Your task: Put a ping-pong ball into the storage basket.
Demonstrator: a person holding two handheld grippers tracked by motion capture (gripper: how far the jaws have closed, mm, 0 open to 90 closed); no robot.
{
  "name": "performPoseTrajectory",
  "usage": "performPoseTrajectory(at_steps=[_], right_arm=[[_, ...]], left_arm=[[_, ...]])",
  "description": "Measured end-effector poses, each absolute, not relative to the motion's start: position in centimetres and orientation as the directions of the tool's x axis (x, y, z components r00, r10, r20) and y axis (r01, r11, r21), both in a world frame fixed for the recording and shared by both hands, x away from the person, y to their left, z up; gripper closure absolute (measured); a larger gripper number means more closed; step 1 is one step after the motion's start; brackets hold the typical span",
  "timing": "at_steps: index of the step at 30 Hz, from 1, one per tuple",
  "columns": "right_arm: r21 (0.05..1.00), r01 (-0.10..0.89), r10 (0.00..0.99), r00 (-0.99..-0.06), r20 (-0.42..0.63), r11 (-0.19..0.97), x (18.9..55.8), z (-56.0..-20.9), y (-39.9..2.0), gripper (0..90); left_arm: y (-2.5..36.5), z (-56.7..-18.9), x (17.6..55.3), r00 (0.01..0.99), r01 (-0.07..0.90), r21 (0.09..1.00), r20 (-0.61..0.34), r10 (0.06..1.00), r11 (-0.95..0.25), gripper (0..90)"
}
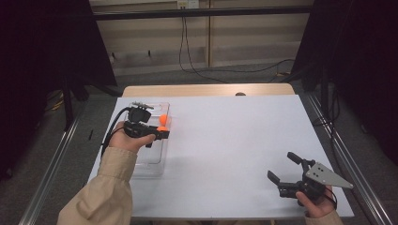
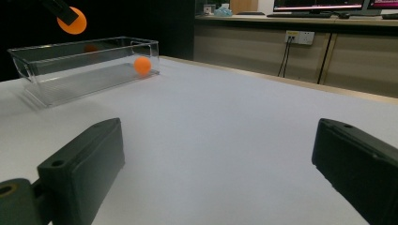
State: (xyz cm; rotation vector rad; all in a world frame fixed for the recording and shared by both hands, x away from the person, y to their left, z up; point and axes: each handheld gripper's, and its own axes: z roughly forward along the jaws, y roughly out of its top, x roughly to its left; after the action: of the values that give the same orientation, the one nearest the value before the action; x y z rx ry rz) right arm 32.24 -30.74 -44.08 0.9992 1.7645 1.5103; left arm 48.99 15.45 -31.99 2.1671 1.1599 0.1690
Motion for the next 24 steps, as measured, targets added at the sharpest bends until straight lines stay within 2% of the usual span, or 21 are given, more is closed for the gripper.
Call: performPoseTrajectory(at_steps=[24], right_arm=[[0.984, 0.168, 0.845, -0.533, 0.036, 0.064, 32.2, -44.1, -30.6, 2.3]], left_arm=[[16.5, -32.3, 48.9, 0.573, 0.705, 0.610, -0.187, 0.798, -0.363, 51.1]])
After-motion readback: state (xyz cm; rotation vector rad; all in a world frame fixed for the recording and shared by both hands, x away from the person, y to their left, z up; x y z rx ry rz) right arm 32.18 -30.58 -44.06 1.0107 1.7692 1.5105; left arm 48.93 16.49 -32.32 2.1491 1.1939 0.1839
